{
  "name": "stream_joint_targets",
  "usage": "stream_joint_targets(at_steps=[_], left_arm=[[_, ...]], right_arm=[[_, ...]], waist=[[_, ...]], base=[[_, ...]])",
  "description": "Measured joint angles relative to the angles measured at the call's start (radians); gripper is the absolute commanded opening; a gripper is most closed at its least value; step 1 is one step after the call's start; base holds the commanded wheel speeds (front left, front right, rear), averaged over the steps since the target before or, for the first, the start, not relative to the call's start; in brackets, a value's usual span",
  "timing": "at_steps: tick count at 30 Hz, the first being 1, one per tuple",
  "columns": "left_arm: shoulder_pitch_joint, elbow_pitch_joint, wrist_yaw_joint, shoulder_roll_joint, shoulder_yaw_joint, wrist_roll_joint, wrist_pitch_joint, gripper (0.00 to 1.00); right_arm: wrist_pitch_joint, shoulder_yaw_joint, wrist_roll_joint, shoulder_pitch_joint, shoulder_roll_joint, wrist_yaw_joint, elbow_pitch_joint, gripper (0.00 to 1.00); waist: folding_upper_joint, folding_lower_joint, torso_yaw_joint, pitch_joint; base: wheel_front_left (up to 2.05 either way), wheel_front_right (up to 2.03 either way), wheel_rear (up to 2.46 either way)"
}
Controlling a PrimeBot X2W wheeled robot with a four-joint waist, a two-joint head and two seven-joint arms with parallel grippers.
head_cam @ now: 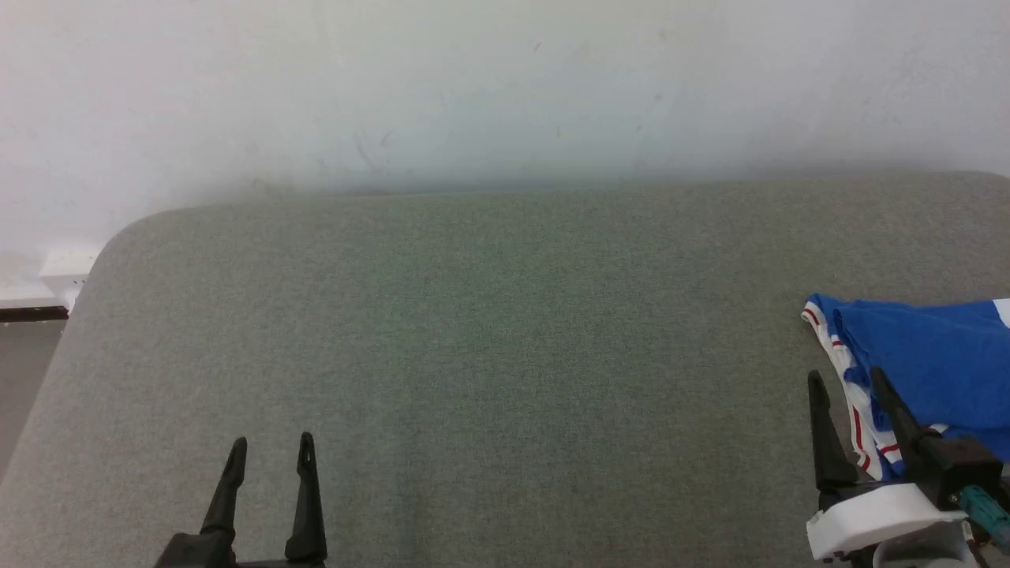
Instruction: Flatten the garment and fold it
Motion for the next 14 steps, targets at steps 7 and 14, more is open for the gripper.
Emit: stream_joint_targets(at_steps=[7,14], left_arm=[[0.000,-0.009,-0.008,-0.007,0.007,0.001,0.002,0.00],[-0.001,-0.007,-0.008,-0.007,0.007,0.001,0.011,0.00]], right_arm=[[-0.004,0.007,0.000,-0.005,-0.001,0.000,0.001,0.00],[0.005,0.010,0.000,-0.005,-0.001,0.000,-0.002,0.00]], waist=[[0.0000,0.0000,0.000,0.000],[0.0000,0.0000,0.000,0.000]], base=[[0.00,0.00,0.00],[0.00,0.00,0.00]])
